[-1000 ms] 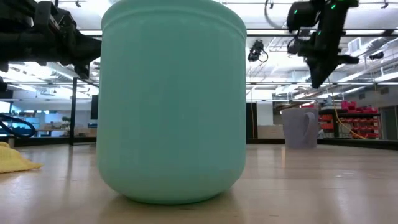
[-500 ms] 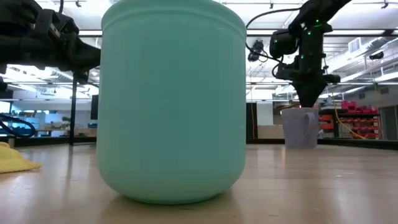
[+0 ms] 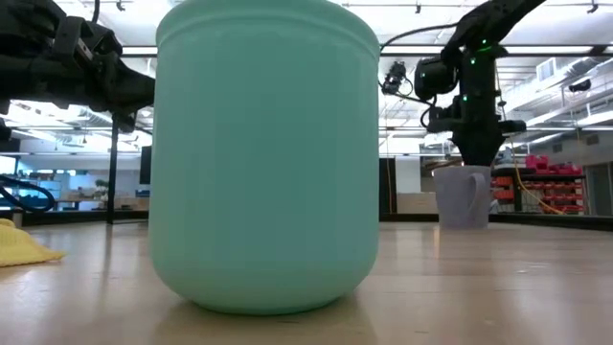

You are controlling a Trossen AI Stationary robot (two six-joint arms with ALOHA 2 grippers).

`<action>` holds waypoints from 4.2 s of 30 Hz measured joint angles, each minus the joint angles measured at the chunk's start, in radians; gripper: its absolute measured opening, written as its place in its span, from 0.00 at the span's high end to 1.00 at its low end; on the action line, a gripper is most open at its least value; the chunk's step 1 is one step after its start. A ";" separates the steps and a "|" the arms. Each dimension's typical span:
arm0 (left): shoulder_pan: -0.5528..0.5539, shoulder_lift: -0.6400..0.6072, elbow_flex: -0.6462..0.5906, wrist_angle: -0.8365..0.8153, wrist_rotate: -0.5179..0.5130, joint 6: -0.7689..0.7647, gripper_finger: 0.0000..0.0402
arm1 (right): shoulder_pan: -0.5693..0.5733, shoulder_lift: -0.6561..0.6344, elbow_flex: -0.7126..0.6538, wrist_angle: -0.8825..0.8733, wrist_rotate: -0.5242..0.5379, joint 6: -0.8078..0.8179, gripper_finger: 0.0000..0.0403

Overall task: Stack small to large cups/mugs on shelf
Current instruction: Put the blue mug on the shelf

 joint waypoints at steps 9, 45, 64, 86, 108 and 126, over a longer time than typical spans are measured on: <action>0.000 0.000 0.000 -0.003 0.000 -0.012 0.96 | 0.000 0.041 -0.027 0.029 0.000 0.000 0.72; 0.000 0.000 0.000 -0.002 0.000 -0.016 0.96 | 0.585 -0.072 0.319 0.001 -0.050 0.254 0.96; 0.000 0.000 0.000 -0.024 0.000 -0.017 0.95 | 0.610 0.521 1.002 -0.110 0.005 0.089 0.96; 0.000 0.000 0.000 -0.047 0.000 -0.017 0.96 | 0.606 0.848 1.196 -0.072 -0.077 0.113 0.96; 0.000 0.000 0.000 -0.069 0.000 -0.043 0.95 | 0.622 0.893 1.157 -0.049 -0.068 0.131 0.96; 0.000 0.000 0.000 -0.080 0.000 -0.043 0.95 | 0.617 0.893 1.143 -0.047 -0.067 0.131 0.96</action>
